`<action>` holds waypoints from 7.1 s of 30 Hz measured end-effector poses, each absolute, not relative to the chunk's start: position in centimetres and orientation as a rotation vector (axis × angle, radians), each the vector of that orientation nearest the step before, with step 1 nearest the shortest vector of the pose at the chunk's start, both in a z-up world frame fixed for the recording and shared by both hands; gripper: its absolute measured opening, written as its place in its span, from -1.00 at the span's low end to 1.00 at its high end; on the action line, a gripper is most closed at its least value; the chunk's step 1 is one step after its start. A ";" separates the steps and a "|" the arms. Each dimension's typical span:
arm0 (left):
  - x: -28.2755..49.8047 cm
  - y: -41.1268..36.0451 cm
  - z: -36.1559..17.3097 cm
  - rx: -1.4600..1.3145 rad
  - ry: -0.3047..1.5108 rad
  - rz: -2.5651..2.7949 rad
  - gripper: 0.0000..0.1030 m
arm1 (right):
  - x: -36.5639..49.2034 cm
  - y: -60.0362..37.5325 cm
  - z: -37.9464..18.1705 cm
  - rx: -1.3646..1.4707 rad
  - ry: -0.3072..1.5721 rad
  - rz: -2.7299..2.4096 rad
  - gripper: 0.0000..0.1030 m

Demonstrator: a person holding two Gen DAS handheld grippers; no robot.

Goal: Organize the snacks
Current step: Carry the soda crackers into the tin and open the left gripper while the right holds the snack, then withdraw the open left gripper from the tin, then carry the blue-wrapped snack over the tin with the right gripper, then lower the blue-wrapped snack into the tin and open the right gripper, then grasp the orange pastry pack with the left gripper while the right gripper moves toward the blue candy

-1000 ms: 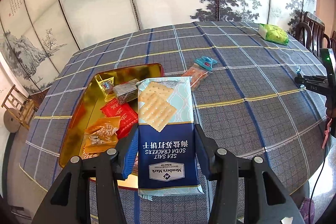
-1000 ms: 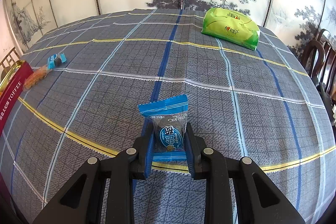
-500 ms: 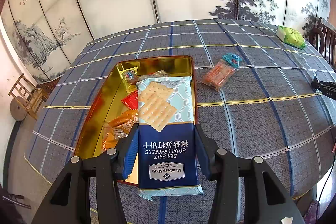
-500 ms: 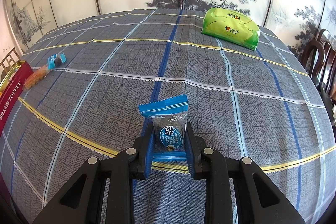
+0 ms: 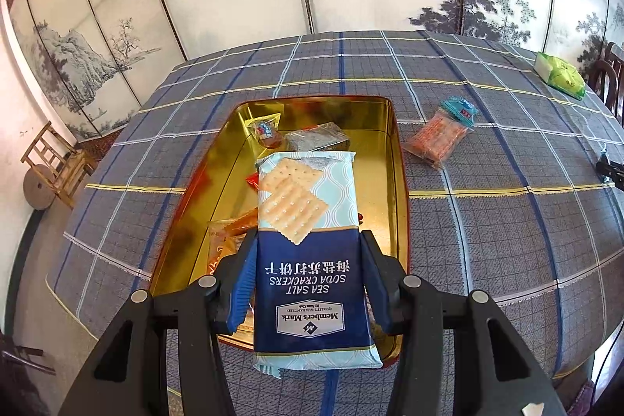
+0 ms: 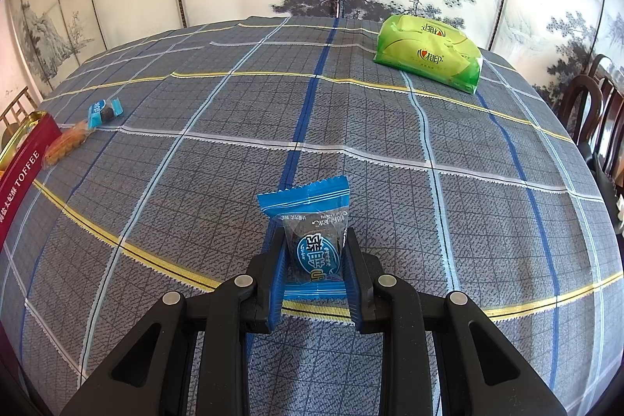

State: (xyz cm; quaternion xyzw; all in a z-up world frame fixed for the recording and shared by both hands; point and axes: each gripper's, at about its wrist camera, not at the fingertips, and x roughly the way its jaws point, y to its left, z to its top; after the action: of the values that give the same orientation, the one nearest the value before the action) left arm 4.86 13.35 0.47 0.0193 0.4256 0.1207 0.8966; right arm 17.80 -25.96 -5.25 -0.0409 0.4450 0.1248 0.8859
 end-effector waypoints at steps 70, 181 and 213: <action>4.1 16.2 2.4 0.018 0.751 0.369 0.30 | 17.3 -26.1 -5.1 -0.059 0.928 0.212 -0.46; -0.6 28.9 -2.3 -0.149 0.801 0.433 0.84 | 17.5 23.8 -2.3 0.064 1.140 0.856 -0.35; 0.9 20.5 3.1 0.069 0.747 0.355 0.84 | 12.9 -9.2 -3.3 -0.037 0.887 0.361 -0.03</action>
State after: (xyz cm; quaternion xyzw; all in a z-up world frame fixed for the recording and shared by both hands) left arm 0.86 20.49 3.09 0.0335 0.3628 0.1724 0.9151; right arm 12.91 -9.18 -3.33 -0.0176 0.4266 0.1739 0.8874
